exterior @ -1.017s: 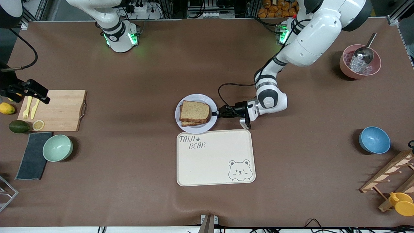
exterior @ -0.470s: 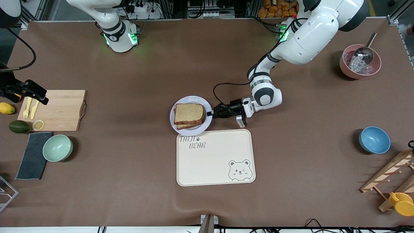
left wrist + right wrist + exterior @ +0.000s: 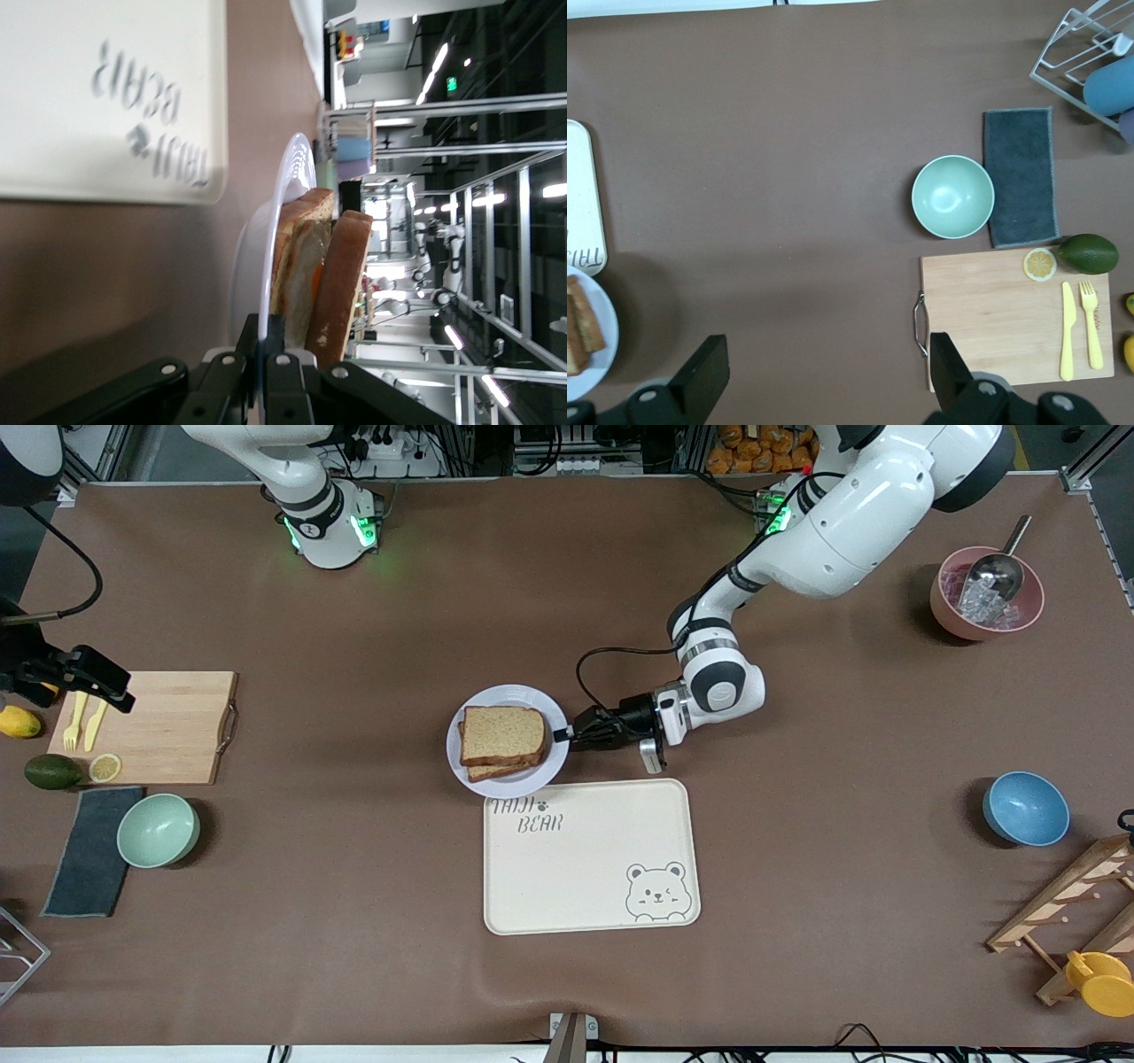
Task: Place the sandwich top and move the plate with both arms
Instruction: 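Slide the white plate with the left gripper onto the bear tray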
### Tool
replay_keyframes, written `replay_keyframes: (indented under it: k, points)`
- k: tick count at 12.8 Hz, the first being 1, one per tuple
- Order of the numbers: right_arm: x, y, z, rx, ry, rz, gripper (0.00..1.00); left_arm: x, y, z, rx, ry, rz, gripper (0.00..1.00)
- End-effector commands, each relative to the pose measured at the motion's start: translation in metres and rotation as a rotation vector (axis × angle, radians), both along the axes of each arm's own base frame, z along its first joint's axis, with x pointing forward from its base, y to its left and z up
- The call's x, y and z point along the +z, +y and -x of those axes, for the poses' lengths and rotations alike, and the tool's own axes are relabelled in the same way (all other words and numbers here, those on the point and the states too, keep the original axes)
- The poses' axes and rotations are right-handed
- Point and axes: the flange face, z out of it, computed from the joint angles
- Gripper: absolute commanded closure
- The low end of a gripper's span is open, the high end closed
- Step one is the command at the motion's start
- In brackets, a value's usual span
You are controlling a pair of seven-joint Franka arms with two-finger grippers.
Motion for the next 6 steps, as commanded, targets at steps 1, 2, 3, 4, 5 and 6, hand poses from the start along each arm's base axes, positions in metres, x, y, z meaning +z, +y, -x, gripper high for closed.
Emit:
replay_keyframes:
  k: [1,2,3,4,5,6]
  points:
    - [0.012,-0.002,-0.003,-0.005,-0.008,0.028,0.0,0.032,0.017,-0.021,0.07,-0.033,0.044,1.0]
    - [0.016,-0.002,-0.003,-0.004,-0.013,0.023,0.0,0.034,0.026,-0.03,0.085,-0.037,0.048,1.0]
    - [0.017,-0.001,0.0,-0.005,0.001,0.02,0.0,0.038,0.039,-0.041,0.11,-0.04,0.051,1.0]
    - [0.015,-0.007,0.002,-0.005,0.017,0.029,0.0,0.042,0.05,-0.049,0.13,-0.045,0.054,1.0]
    - [0.015,-0.012,0.001,0.021,0.015,0.033,0.0,0.047,0.052,-0.056,0.139,-0.055,0.06,1.0]
    - [0.016,-0.013,0.001,0.046,0.012,0.032,0.0,0.048,0.06,-0.064,0.16,-0.045,0.065,1.0]
